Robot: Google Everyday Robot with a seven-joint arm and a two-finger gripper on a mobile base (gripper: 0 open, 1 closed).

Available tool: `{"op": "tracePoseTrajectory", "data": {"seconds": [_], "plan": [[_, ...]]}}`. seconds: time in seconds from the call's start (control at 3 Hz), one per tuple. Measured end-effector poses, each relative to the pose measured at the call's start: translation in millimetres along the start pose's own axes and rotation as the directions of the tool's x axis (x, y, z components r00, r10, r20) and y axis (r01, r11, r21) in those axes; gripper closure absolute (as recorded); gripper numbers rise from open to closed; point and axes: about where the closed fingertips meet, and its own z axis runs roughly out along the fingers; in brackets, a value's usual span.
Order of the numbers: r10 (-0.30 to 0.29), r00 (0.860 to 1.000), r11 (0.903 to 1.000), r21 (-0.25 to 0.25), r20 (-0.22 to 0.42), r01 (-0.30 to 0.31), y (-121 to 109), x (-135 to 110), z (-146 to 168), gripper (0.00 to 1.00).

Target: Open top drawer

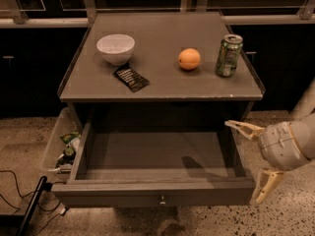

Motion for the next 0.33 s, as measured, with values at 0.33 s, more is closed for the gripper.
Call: {"op": "tracePoseTrajectory", "data": {"seconds": [0.33], "plan": [[-0.083, 0.996, 0.9959, 0.033, -0.033, 0.084, -20.4, -33.8, -31.3, 0.00]]}}
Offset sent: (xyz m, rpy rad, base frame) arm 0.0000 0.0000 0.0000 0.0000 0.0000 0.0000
